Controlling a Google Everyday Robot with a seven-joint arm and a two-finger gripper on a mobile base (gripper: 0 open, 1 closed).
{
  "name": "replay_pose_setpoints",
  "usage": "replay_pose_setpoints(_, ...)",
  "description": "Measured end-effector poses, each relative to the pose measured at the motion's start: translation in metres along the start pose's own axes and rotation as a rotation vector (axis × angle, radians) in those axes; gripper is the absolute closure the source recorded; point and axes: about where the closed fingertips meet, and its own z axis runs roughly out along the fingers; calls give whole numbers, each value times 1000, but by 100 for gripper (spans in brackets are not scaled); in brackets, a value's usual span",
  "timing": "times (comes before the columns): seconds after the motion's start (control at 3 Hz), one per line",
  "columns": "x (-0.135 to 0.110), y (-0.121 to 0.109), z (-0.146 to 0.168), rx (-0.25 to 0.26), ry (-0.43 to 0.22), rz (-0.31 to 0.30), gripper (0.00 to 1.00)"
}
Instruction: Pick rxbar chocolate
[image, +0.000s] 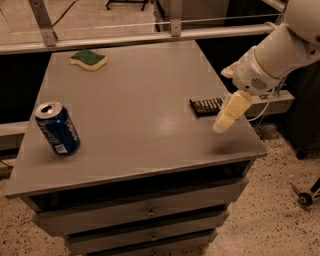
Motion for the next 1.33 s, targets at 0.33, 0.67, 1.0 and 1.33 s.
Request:
replay_pose_setpoints(0.33, -7, -33, 48, -33, -76, 39, 0)
replay_pose_setpoints(0.67, -5, -47, 67, -64, -92, 79, 0)
replay_pose_setpoints(1.0, 5, -54, 84, -111, -83, 123, 24)
replay_pose_setpoints(1.33, 6, -56, 84, -119, -82, 133, 55)
